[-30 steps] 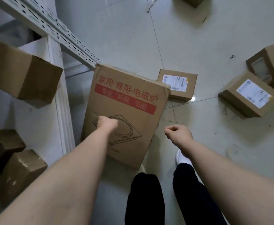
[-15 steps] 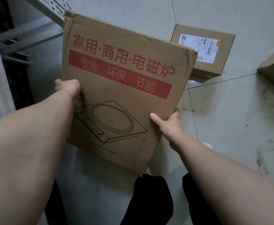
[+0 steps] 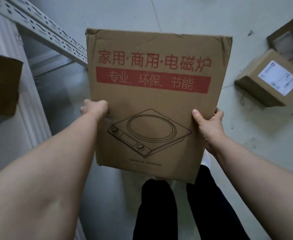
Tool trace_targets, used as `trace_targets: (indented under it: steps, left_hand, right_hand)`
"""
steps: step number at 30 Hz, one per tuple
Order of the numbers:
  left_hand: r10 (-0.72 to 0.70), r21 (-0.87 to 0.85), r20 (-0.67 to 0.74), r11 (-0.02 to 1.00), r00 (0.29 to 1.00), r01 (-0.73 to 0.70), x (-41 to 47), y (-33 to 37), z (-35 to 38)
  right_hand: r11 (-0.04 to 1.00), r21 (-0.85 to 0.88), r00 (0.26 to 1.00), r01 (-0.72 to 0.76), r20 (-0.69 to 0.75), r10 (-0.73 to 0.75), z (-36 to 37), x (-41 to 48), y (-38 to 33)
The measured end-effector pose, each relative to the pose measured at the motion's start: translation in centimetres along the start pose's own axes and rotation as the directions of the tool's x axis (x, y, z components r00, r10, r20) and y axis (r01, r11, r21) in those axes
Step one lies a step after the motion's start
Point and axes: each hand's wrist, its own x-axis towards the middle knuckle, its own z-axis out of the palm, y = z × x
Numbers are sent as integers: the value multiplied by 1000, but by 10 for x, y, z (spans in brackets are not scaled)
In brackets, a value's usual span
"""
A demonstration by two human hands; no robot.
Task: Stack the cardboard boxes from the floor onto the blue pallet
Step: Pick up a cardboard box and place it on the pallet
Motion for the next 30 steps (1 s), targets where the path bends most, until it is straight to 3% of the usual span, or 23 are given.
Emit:
trace_targets:
  steps: [3, 8, 16, 23, 30]
  left_hand:
    - [30, -54, 61, 998, 998, -26, -47, 13, -24]
    - [133, -84, 46, 988, 990, -129, -143, 41, -67]
    - [373, 39, 164, 923, 913, -384, -308, 114, -118]
    - [608, 15, 263, 774, 749, -633, -449, 151, -131]
    - [727, 26, 455, 566, 513, -824, -566, 182, -69]
  right_hand:
    - [1000, 0, 1000, 5, -22, -5, -35, -25, -24]
    - [996, 87, 998, -16, -65, 21, -105, -81, -58]
    - [947, 321, 974, -19, -208, 90, -237, -181, -104]
    - [876, 477, 907, 71, -395, 142, -349, -291, -103]
    - [779, 598, 769, 187, -582, 263, -460, -398, -52]
